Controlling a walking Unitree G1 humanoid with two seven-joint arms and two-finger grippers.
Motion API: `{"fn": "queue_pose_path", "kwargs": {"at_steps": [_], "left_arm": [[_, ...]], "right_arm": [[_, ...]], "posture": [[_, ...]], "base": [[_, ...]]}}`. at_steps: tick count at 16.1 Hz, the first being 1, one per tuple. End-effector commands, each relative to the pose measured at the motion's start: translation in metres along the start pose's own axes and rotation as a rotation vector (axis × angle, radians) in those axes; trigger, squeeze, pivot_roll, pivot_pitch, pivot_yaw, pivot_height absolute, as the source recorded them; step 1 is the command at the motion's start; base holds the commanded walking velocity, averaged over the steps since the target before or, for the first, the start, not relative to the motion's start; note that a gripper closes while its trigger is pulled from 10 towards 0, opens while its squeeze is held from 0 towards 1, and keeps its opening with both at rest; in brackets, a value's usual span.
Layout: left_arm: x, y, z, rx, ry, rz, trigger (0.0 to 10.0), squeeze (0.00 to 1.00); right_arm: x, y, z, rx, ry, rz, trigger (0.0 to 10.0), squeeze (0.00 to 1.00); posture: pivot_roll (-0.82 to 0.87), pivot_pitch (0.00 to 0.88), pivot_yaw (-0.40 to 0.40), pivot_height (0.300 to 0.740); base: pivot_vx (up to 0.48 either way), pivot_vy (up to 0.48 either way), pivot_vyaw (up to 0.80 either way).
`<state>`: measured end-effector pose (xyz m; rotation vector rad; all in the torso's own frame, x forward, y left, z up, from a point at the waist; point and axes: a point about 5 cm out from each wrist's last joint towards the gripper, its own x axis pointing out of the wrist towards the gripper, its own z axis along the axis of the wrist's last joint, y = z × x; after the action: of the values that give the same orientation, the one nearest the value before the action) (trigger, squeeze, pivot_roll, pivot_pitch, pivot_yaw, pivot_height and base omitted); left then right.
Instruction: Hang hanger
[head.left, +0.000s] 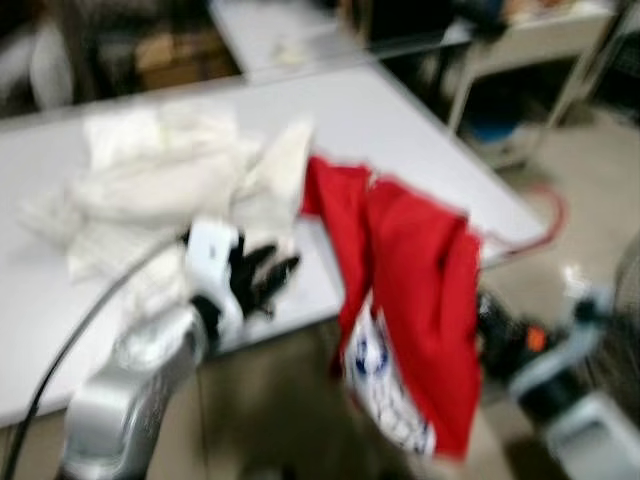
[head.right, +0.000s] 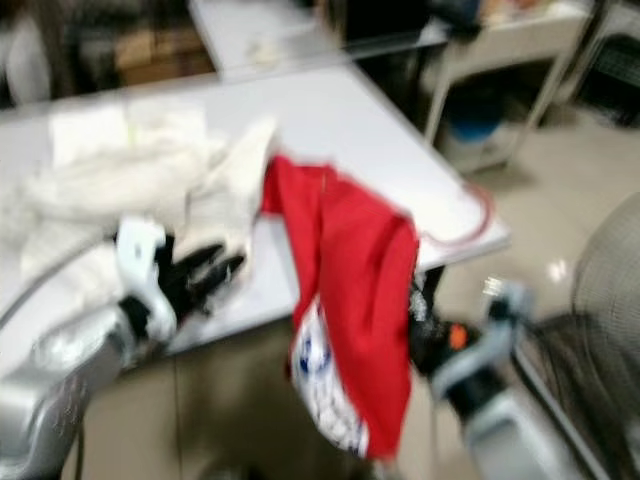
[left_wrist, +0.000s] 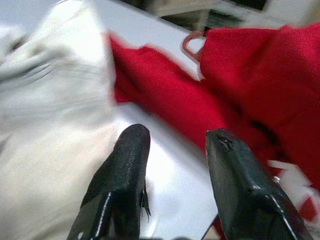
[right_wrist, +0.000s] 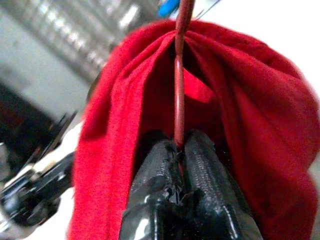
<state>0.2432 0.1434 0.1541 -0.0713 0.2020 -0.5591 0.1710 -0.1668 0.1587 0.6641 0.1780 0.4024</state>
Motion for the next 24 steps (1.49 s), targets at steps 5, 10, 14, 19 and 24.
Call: {"fn": "queue_pose_path", "kwargs": {"at_steps": [5,10,14,19,24], "left_arm": [[-0.003,-0.006,-0.002,-0.019,-0.007,-0.013,10.0,0.00],[-0.005,-0.010,-0.007,-0.073,0.034,-0.032,10.0,0.00],[-0.003,-0.017,-0.003,0.006,0.011,-0.092,10.0,0.00],[0.000,-0.017,0.001,0.038,0.001,-0.073,10.0,0.00],[0.003,-0.017,0.001,0.079,0.016,-0.096,10.0,0.00]], "right_arm": [[-0.017,0.001,0.005,-0.046,0.044,0.043,10.0,0.00],[-0.033,0.002,0.004,-0.076,0.128,0.080,10.0,0.00],[-0.038,0.005,0.006,-0.102,0.177,0.124,10.0,0.00],[-0.035,0.013,0.006,-0.108,0.187,0.196,10.0,0.00],[-0.026,0.014,0.001,-0.102,0.179,0.197,10.0,0.00]], "posture": [[-0.03,0.102,0.082,0.740],[-0.03,0.111,0.076,0.740],[-0.03,0.113,0.074,0.740],[-0.02,0.116,0.069,0.740],[-0.02,0.090,0.086,0.740]], "base": [[0.000,-0.221,0.80],[0.000,0.000,0.80],[0.000,0.000,0.80],[0.000,0.000,0.80],[0.000,0.000,0.80]]}}
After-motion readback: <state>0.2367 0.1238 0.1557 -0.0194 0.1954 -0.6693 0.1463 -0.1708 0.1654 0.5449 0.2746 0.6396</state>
